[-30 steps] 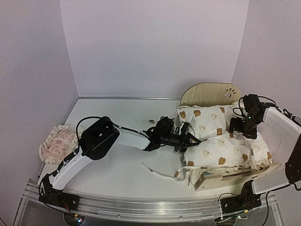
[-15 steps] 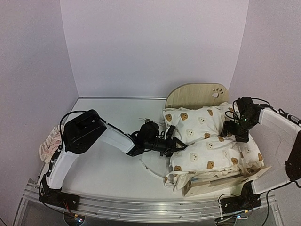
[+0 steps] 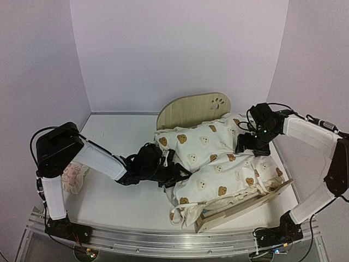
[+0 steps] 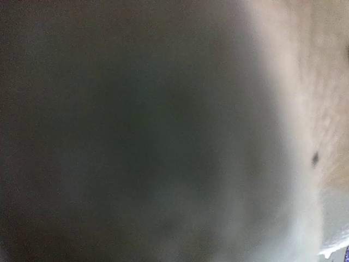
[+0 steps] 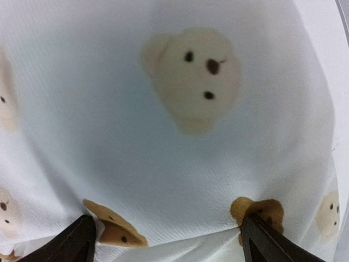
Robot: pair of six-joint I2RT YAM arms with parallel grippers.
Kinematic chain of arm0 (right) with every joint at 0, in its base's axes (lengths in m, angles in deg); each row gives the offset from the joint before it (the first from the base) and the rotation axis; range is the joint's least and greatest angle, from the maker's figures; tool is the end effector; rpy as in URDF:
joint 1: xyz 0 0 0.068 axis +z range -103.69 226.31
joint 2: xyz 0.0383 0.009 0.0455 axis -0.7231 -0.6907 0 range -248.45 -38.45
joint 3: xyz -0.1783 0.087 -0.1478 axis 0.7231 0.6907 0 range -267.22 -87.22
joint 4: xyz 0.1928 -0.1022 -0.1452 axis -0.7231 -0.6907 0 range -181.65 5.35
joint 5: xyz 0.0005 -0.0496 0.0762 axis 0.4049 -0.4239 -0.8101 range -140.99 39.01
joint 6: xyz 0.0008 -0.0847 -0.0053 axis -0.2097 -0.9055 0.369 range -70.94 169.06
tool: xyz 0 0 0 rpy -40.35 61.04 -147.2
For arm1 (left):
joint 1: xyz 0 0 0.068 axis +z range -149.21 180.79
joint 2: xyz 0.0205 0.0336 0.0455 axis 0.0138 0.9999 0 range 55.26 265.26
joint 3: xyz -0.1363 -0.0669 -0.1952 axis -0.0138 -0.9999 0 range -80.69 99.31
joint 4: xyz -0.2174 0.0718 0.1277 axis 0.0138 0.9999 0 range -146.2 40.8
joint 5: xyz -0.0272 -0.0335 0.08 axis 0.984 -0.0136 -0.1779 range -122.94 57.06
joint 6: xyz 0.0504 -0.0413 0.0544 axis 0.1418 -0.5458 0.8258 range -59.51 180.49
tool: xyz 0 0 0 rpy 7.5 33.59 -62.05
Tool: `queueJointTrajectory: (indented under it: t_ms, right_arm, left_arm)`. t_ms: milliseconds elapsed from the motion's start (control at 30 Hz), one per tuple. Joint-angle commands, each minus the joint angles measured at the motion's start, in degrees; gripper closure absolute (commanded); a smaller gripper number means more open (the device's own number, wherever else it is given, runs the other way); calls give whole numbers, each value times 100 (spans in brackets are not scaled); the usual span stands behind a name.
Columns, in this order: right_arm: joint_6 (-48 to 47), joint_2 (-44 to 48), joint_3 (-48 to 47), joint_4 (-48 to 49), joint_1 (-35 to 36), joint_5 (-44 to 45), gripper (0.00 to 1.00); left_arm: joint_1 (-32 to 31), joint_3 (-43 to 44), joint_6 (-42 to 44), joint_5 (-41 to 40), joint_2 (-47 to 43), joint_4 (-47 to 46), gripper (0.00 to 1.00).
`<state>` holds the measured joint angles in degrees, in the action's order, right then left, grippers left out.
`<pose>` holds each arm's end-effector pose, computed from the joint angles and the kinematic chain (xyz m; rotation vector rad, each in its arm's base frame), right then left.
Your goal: Set up the pet bed
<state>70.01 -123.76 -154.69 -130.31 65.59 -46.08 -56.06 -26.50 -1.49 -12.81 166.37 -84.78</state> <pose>0.3031 0.0993 0.1995 0.0661 2.6755 0.1089 0.2064 -0.3630 0.0937 0.1502 2.4691 -1.4861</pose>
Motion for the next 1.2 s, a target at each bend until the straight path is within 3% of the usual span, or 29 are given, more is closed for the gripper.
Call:
queueJointTrajectory:
  t_ms: [0, 233, 433, 633, 933, 1167]
  right_arm:
    - [111, 374, -254, -328, 26, 158, 3]
    - [236, 1338, -459, -1008, 33, 185, 2]
    - [624, 2096, -409, -1658, 29, 261, 2]
    - [1289, 2775, -7, -1995, 32, 155, 2]
    - [2083, 3609, 723, -2477, 36, -433, 2]
    - [2524, 3896, 1621, -2324, 28, -615, 2]
  left_arm:
    - [-204, -435, 1418, -1919, -843, 1263, 34]
    - [-256, -303, 1994, -3054, -1762, 3232, 2]
    - [-260, 343, 2585, -4025, -2520, 5192, 0]
    - [-191, 1238, 4270, -4617, -2899, 5599, 0]
    - [720, 2715, 6512, -3473, -2075, 4830, 1]
    - [1411, 3839, 7268, -2318, -1034, 4637, 2]
